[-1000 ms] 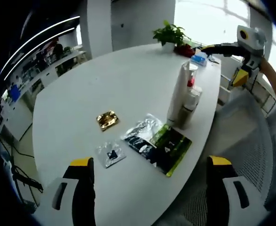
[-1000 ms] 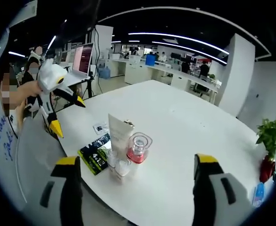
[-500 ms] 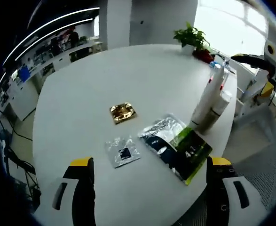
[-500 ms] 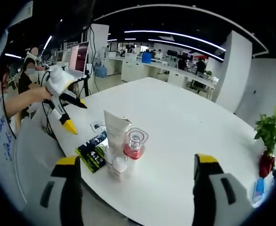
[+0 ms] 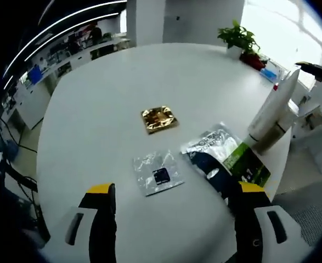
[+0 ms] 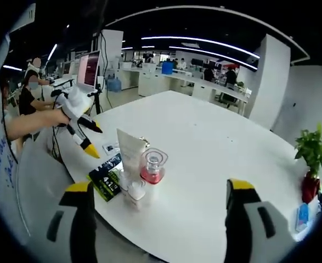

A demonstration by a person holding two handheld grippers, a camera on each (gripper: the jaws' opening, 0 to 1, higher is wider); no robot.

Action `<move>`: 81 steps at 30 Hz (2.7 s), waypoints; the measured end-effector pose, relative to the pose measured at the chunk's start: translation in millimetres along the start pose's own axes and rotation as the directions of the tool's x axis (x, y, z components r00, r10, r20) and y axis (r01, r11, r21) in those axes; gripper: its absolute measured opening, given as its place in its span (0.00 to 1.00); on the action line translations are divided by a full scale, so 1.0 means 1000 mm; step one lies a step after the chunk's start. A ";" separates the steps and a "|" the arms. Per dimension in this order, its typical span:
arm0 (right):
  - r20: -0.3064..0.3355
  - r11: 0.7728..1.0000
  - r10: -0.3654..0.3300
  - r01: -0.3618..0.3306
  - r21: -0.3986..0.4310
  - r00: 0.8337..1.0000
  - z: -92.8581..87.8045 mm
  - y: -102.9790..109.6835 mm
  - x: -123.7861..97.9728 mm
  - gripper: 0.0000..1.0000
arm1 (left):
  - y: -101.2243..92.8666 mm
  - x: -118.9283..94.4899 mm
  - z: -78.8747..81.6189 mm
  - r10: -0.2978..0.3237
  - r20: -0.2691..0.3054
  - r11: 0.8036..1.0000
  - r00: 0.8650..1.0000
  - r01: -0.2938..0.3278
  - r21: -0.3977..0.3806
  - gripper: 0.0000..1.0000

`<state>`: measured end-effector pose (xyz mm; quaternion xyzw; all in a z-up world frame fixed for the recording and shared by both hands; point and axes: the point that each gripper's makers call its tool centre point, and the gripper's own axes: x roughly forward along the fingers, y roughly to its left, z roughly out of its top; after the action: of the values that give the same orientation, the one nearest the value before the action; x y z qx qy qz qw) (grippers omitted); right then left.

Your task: Arrange the skincare products in the storage area until every visible bottle or jar stands upright without overlapping.

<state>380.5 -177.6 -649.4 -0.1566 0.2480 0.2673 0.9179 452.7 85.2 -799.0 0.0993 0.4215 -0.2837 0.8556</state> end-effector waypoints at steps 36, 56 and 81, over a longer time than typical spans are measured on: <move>-0.016 1.000 -0.009 0.010 0.013 1.000 -0.006 -0.005 -0.001 1.00 | 0.025 0.040 0.000 0.093 -0.050 0.995 0.994 -0.094 -0.027 0.58; -0.018 1.000 -0.008 0.009 0.014 1.000 -0.008 -0.005 0.000 1.00 | 0.022 0.041 0.003 0.094 -0.040 0.995 0.995 -0.095 -0.025 0.38; -0.026 1.000 -0.004 0.004 0.000 1.000 -0.010 -0.002 0.002 1.00 | 0.013 0.033 -0.004 0.080 -0.073 0.992 0.994 -0.072 0.100 0.38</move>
<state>379.4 -183.0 -657.9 -0.1606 0.2597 0.2635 0.9151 473.8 84.5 -827.6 0.1675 0.4357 -0.2669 0.8431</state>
